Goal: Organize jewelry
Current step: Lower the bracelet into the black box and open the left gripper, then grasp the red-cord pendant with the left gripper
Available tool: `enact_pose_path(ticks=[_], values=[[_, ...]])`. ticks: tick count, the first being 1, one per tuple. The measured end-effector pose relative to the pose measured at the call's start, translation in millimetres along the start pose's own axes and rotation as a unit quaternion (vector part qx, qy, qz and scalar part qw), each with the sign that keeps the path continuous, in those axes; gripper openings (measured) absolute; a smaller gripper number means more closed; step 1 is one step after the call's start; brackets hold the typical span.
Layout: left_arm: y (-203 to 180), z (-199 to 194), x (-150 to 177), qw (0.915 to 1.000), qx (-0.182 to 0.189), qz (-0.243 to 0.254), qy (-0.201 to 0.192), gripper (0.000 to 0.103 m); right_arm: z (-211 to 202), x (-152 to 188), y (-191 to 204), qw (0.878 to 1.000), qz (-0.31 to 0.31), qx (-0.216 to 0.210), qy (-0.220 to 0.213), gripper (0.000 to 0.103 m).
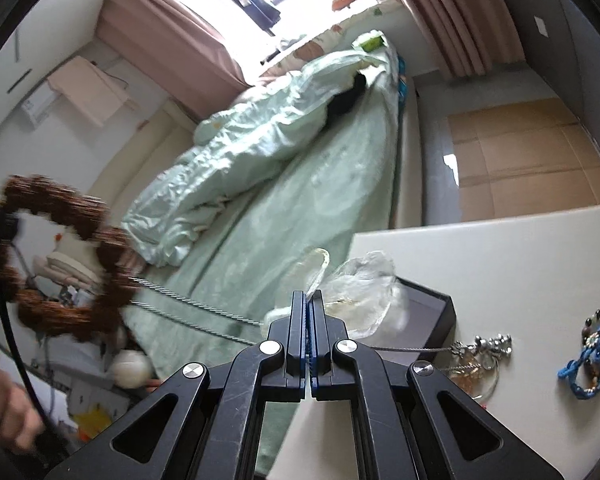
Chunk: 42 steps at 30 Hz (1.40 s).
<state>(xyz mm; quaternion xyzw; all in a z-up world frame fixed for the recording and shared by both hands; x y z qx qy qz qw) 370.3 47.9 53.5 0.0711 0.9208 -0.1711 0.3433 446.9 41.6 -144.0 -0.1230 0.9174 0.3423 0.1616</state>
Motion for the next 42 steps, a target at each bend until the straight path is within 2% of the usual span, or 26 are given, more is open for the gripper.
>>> enact_pose_path(ticks=[3, 4, 5, 7, 12, 15, 17, 21, 23, 25, 27, 29, 32, 34, 36, 42], values=[[-1, 6, 1, 1.0000, 0.000, 0.002, 0.002, 0.019, 21, 11, -17, 0.998, 0.026, 0.013, 0.052, 0.008], [1, 8, 3, 1.0000, 0.000, 0.002, 0.003, 0.019, 23, 15, -20, 0.997, 0.036, 0.013, 0.064, 0.021], [1, 13, 4, 1.0000, 0.001, 0.000, 0.006, 0.019, 21, 18, -22, 0.997, 0.039, 0.011, 0.063, 0.040], [1, 24, 6, 0.9998, 0.010, -0.006, 0.013, 0.019, 8, 20, -22, 0.999, 0.032, 0.005, 0.043, 0.049], [-4, 57, 12, 0.9986, 0.035, -0.016, 0.036, 0.019, -29, 29, -25, 1.000, 0.020, -0.010, 0.018, 0.049], [-14, 74, 16, 0.9946, 0.090, -0.026, 0.045, 0.019, -47, 37, -36, 1.000, 0.025, 0.002, 0.009, 0.049], [-17, 84, 18, 0.9925, 0.108, -0.031, 0.048, 0.019, -56, 43, -48, 0.999, 0.034, 0.011, 0.004, 0.049], [-2, 114, 26, 0.9939, 0.076, -0.042, 0.067, 0.019, -72, 55, -76, 0.998, 0.064, 0.025, -0.003, 0.049], [14, 143, 38, 0.9939, 0.033, -0.043, 0.096, 0.020, -79, 59, -90, 0.996, 0.078, 0.029, -0.006, 0.049], [28, 168, 52, 0.9907, 0.013, -0.053, 0.125, 0.020, -82, 63, -99, 0.995, 0.089, 0.032, -0.007, 0.049], [43, 192, 71, 0.9830, 0.000, -0.070, 0.170, 0.022, -83, 65, -104, 0.995, 0.094, 0.035, -0.007, 0.049], [48, 201, 83, 0.9783, 0.001, -0.080, 0.191, 0.022, -86, 71, -108, 0.995, 0.095, 0.037, -0.007, 0.049], [50, 202, 89, 0.9781, -0.006, -0.077, 0.193, 0.027, -88, 73, -110, 0.995, 0.096, 0.041, -0.007, 0.049], [48, 199, 89, 0.9795, -0.007, -0.073, 0.188, 0.043, -87, 75, -112, 0.994, 0.096, 0.042, -0.006, 0.049], [41, 193, 87, 0.9823, -0.008, -0.062, 0.177, 0.050, -86, 77, -114, 0.994, 0.096, 0.043, -0.003, 0.049], [10, 200, 89, 0.9833, -0.003, -0.018, 0.181, 0.051, -87, 85, -121, 0.994, 0.101, 0.052, -0.005, 0.049]])
Point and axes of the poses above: each gripper's, at about its wrist camera, not at the fingertips, and z roughly the way its jaws point, y to its left, x to its underside, the point moved 10 cm from there along z, roughly the way its jaws point, and after that the axes turned 14 degrees about y, right-handed, at the moved point
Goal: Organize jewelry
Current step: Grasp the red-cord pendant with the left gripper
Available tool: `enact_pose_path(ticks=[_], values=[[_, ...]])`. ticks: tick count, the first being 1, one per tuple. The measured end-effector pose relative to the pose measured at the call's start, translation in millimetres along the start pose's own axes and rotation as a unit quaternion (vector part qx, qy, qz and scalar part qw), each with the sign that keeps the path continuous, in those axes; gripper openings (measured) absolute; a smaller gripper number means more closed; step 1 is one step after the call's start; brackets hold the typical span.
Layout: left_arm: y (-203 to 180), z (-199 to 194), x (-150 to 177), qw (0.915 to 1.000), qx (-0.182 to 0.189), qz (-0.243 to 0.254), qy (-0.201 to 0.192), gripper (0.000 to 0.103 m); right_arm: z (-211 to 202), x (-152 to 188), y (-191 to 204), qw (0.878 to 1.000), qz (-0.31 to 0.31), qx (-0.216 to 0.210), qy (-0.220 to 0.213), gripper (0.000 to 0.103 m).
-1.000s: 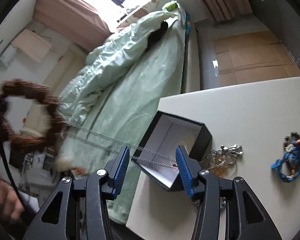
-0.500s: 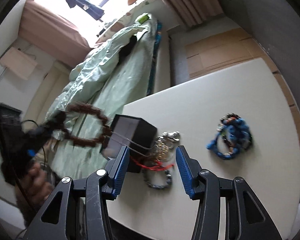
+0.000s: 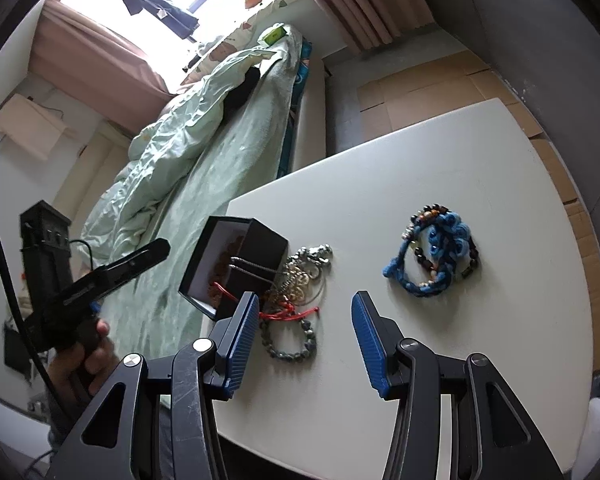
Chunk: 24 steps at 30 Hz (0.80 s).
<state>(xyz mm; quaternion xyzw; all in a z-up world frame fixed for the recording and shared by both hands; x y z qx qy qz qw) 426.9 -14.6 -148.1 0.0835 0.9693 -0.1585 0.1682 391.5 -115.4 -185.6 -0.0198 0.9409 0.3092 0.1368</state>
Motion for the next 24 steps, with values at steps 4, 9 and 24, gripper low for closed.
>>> enact_pose_path(ticks=[4, 9, 24], values=[[-15, 8, 7, 0.9998, -0.004, 0.017, 0.006, 0.051, -4, 4, -11, 1.000, 0.007, 0.011, -0.006, 0.049], [-25, 14, 28, 0.9999, 0.008, 0.009, 0.007, 0.051, -5, 12, -18, 1.000, 0.004, 0.015, -0.007, 0.049], [-52, 49, 59, 0.9981, 0.027, -0.053, 0.015, 0.051, -3, 40, -48, 1.000, 0.016, 0.009, 0.003, 0.049]])
Point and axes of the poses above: each gripper's, at about its wrist camera, not at the fingertips, and z roughly the way its jaws point, y to its left, x to its underside, the point moved 10 cm from there along z, roughly the way its jaws point, and after that the axes turned 14 degrees about y, right-handed, at the moved point
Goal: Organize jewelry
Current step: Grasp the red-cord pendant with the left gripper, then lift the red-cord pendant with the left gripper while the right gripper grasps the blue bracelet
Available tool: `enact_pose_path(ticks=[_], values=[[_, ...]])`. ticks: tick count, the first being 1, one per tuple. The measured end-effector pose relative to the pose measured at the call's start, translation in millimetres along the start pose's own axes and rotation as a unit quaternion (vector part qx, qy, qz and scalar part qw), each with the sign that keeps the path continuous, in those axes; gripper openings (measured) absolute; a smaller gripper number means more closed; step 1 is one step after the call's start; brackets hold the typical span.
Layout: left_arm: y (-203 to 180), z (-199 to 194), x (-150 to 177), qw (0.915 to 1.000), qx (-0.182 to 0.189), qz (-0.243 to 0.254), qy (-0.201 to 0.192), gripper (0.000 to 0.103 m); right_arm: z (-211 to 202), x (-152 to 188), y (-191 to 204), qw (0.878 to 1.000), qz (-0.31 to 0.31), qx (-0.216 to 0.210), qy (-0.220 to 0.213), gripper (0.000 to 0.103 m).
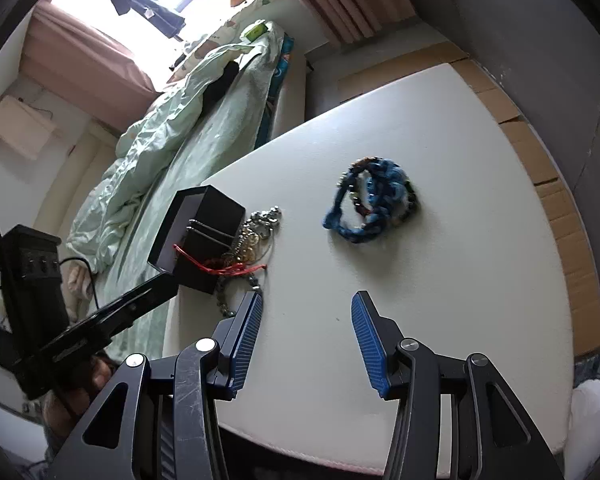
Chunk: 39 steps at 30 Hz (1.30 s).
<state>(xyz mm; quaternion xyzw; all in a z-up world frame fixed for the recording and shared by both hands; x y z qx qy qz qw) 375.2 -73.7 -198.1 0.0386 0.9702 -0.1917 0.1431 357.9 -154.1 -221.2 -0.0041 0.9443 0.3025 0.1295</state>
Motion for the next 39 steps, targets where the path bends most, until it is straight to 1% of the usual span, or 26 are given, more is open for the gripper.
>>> enact_pose_path(ticks=[3, 7, 12, 15, 18, 20, 21, 22, 24, 27, 28, 31, 39], values=[[5, 8, -2, 0.9995, -0.010, -0.029, 0.000, 0.051, -7, 5, -8, 1.000, 0.006, -0.001, -0.005, 0.049], [14, 18, -7, 0.9967, -0.026, -0.077, 0.002, 0.051, -16, 9, -21, 1.000, 0.016, 0.000, -0.015, 0.049], [25, 26, -11, 0.9890, -0.050, -0.139, -0.003, 0.051, -30, 4, -36, 0.999, 0.029, 0.014, -0.036, 0.049], [31, 30, -12, 0.9832, -0.057, -0.173, -0.010, 0.051, -36, -7, -40, 0.998, 0.027, 0.030, -0.052, 0.049], [36, 34, -14, 0.9782, -0.056, -0.199, -0.014, 0.051, -36, -20, -39, 0.997, 0.018, 0.044, -0.058, 0.049], [39, 37, -14, 0.9754, -0.064, -0.211, -0.017, 0.045, -32, -27, -40, 0.997, 0.014, 0.053, -0.055, 0.049], [41, 39, -14, 0.9738, -0.064, -0.218, -0.015, 0.030, -29, -31, -40, 0.997, 0.013, 0.059, -0.053, 0.049], [41, 40, -14, 0.9732, -0.064, -0.221, -0.012, 0.015, -26, -36, -40, 0.997, 0.010, 0.065, -0.051, 0.049], [43, 42, -14, 0.9728, -0.067, -0.221, -0.010, 0.006, -20, -45, -39, 0.996, 0.006, 0.072, -0.045, 0.049], [43, 32, -16, 0.9731, -0.066, -0.219, -0.030, 0.005, -8, -53, -37, 0.996, -0.002, 0.082, -0.032, 0.049], [42, 29, -18, 0.9742, -0.059, -0.215, -0.036, 0.005, -5, -55, -36, 0.996, -0.005, 0.086, -0.028, 0.049], [34, 19, -22, 0.9788, -0.042, -0.197, -0.040, 0.005, 6, -64, -34, 0.994, -0.022, 0.102, -0.015, 0.049], [28, -9, -35, 0.9839, -0.007, -0.171, -0.051, 0.005, 27, -81, -42, 0.987, -0.043, 0.150, 0.025, 0.049]])
Point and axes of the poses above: each gripper's, at about its wrist camera, not at the fingertips, and z roughly the way its jaws point, y to its left, x to its underside, the point moved 10 cm from there along z, roughly the way its jaws point, and after that the axes turned 14 degrees about y, right-handed, at the moved point
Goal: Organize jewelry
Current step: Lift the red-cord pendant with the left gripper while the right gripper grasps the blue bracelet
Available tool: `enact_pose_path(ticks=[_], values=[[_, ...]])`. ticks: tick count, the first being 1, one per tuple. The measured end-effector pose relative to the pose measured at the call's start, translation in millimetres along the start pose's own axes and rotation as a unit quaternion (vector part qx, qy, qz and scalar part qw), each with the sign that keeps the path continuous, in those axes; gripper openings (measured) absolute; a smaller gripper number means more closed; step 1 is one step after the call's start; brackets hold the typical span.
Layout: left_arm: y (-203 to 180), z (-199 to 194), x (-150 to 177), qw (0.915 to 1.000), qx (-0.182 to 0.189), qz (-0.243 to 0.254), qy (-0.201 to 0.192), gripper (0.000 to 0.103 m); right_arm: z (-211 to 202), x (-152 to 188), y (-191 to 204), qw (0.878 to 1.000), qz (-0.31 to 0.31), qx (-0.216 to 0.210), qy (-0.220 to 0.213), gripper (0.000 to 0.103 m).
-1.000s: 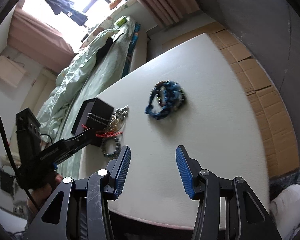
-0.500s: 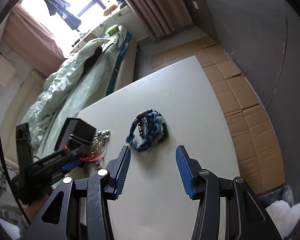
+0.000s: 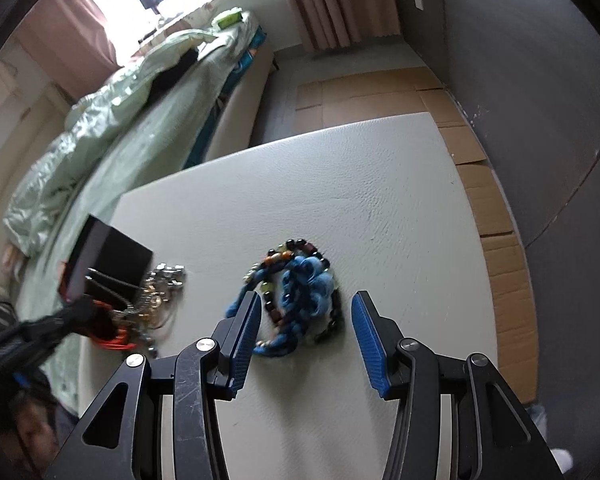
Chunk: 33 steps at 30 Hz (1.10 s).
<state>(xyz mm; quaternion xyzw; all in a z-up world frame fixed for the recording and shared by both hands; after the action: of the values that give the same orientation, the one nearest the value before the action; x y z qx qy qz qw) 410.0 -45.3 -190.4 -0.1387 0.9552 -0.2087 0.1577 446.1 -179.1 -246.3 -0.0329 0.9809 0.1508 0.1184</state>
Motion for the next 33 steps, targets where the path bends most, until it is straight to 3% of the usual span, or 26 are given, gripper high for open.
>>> enact_pose_path(ticks=[3, 6, 9, 11, 25, 33], values=[[-7, -15, -9, 0.9998, 0.014, 0.014, -0.008, 0.005, 7, -1, 3, 0.999, -0.022, 0.025, 0.015, 0.046], [-13, -34, -18, 0.9990, 0.025, 0.031, -0.019, 0.005, 14, -1, 4, 0.998, -0.038, 0.047, 0.028, 0.026], [-16, -55, -29, 0.9979, 0.030, 0.043, -0.038, 0.005, 9, -1, 5, 0.996, -0.051, 0.063, 0.023, 0.021], [-16, -66, -34, 0.9972, 0.033, 0.047, -0.047, 0.005, 2, -1, 7, 0.997, -0.052, 0.062, 0.014, 0.012], [-6, -107, -53, 0.9939, 0.031, 0.074, -0.076, 0.005, -62, -14, 60, 0.995, -0.087, 0.031, -0.045, 0.006], [16, -85, -53, 0.9965, 0.032, 0.070, -0.033, 0.010, -81, -18, 108, 0.991, -0.121, 0.013, -0.062, 0.006]])
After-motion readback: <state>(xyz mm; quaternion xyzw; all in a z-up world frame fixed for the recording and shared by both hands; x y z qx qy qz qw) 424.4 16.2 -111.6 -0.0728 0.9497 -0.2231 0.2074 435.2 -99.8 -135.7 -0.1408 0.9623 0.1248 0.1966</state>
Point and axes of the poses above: each gripper's, at about its wrist camera, not at the fingertips, and z roughly the way its jaws point, y to its left, x to its underside, the point moved 10 cm from there along z, roughly the way its jaws point, and after that the axes turned 14 degrees about y, right-handed, at the moved point
